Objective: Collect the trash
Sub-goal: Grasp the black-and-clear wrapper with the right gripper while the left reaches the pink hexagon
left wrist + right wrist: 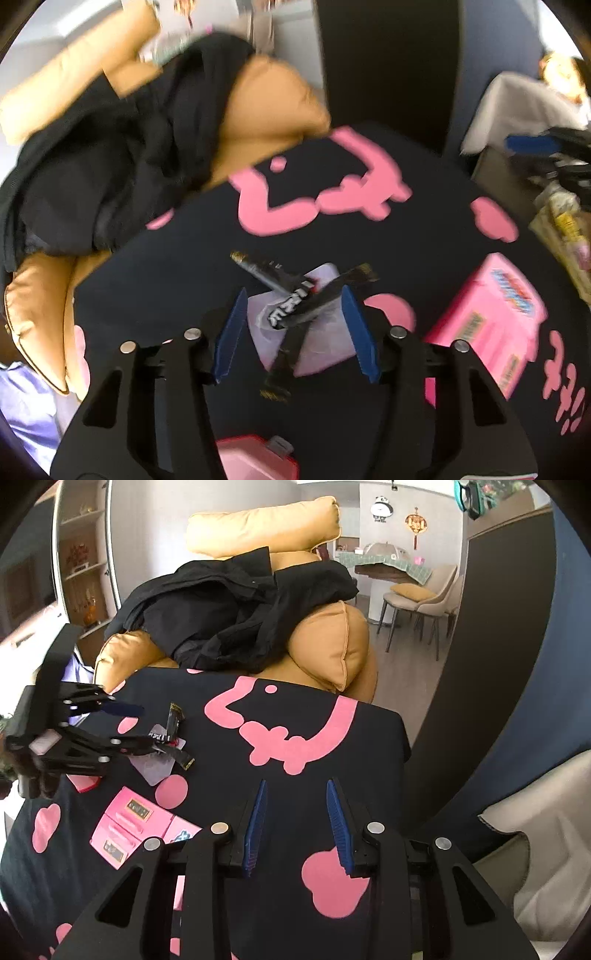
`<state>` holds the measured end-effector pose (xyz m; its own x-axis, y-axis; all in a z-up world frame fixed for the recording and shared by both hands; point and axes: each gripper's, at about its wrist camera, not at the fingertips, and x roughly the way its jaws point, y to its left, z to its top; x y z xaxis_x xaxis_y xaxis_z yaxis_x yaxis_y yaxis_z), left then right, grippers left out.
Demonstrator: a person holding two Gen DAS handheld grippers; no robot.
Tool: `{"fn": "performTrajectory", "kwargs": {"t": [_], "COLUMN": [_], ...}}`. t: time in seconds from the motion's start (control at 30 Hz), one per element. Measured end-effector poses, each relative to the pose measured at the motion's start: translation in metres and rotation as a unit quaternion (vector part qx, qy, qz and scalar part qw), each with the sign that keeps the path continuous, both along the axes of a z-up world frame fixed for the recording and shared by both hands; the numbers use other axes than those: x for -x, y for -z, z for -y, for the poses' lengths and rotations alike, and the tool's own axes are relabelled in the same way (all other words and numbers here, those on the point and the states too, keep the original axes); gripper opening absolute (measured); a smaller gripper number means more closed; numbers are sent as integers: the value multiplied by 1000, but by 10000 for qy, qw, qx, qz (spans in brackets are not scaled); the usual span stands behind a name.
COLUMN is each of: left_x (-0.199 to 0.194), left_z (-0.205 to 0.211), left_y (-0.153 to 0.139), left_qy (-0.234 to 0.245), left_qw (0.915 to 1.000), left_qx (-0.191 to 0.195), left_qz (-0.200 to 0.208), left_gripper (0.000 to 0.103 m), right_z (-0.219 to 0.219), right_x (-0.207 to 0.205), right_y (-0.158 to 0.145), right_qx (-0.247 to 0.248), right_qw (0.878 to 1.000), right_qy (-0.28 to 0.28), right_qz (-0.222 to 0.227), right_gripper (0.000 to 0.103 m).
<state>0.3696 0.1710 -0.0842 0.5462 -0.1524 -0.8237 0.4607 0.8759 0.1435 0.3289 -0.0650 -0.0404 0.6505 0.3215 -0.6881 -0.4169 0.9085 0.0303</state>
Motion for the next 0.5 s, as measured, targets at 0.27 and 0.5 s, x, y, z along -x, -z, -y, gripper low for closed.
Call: {"fn": "performTrajectory", "kwargs": {"t": [0.27, 0.5], "left_x": [-5, 35], "left_z": [-11, -61], "left_y": [-2, -38], "left_qy": [-273, -830], "left_qw": [9989, 9895], "left_qx": [298, 1175], "left_qz": [-248, 152], "left_gripper": [0, 0], "right_z": [-33, -109], "right_x": [-22, -39], "right_y": [5, 12], "right_qx": [79, 613], "right_qw": [9966, 9676], "right_qy": [-798, -2411], "right_qz": [-172, -434], "right_gripper": [33, 33]}}
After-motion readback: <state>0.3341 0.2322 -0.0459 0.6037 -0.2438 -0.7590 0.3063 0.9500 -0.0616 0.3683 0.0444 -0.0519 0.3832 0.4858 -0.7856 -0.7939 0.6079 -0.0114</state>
